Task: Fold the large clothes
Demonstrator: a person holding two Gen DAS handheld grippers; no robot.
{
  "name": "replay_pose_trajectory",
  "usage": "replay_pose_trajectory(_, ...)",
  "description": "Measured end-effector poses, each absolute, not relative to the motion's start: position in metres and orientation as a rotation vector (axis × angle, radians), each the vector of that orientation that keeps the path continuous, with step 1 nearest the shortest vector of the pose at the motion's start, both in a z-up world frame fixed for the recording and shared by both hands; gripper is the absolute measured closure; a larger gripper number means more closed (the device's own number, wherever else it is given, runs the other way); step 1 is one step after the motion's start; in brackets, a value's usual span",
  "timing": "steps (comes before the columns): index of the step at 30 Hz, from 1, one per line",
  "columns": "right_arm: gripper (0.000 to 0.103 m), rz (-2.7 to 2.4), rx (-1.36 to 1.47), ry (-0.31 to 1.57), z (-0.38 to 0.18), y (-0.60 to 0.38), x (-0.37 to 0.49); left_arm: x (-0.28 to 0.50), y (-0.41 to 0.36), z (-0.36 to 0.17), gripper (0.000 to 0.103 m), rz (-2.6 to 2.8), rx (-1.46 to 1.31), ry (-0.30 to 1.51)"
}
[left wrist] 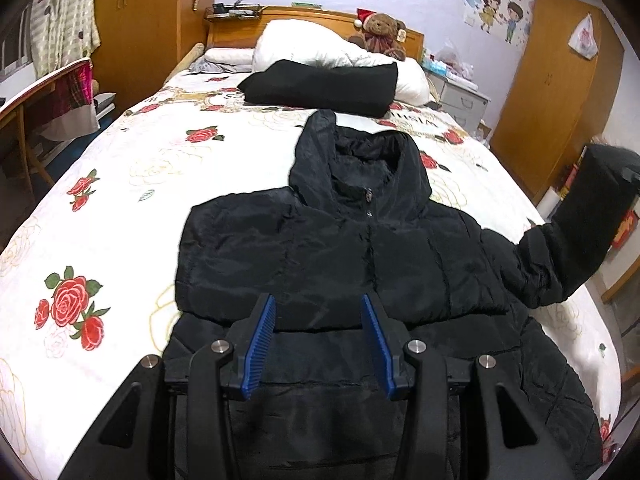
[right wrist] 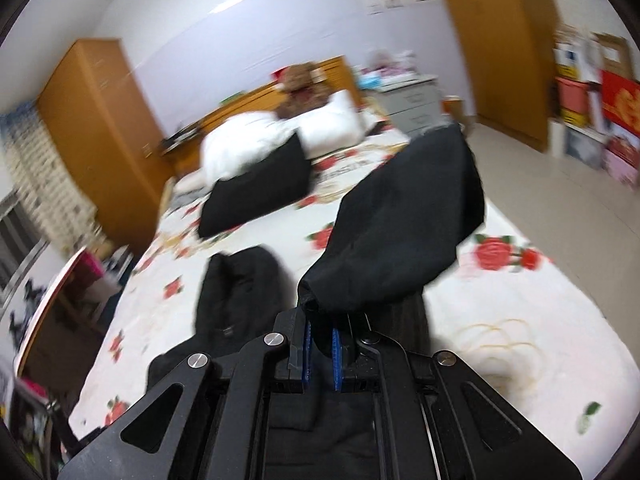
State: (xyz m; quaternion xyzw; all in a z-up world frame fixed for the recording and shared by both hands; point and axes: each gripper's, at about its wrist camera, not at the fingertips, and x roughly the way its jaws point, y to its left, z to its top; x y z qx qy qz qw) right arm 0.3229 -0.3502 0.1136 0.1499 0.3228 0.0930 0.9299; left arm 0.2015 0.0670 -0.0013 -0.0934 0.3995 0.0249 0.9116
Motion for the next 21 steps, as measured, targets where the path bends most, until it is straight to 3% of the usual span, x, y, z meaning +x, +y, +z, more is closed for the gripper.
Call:
replay_pose_trajectory(7, 0.096, 0.346, 0.252, 0.774, 0.072, -0.256, 0.343, 0.198, 0.101, -0.011, 0.056, 0.09, -0.252, 0.825)
replay_pose_trajectory(15, 0.095, 0.467, 0.185, 0.999, -0.029, -0.165, 0.359, 0.195, 0.125, -0.033, 0.056, 0.117, -0.297, 0.849)
replay_pose_trajectory(18, 0.091, 0.487, 0.169, 1.07, -0.064, -0.147, 0.362, 0.195, 0.128, -0.038, 0.056, 0.116, -0.301, 0.854)
replay_pose_trajectory(21, 0.077, 0.51, 0.154, 1.121, -0.083, -0.141, 0.359, 0.198, 0.131, -0.041, 0.056, 0.109, -0.312, 0.863)
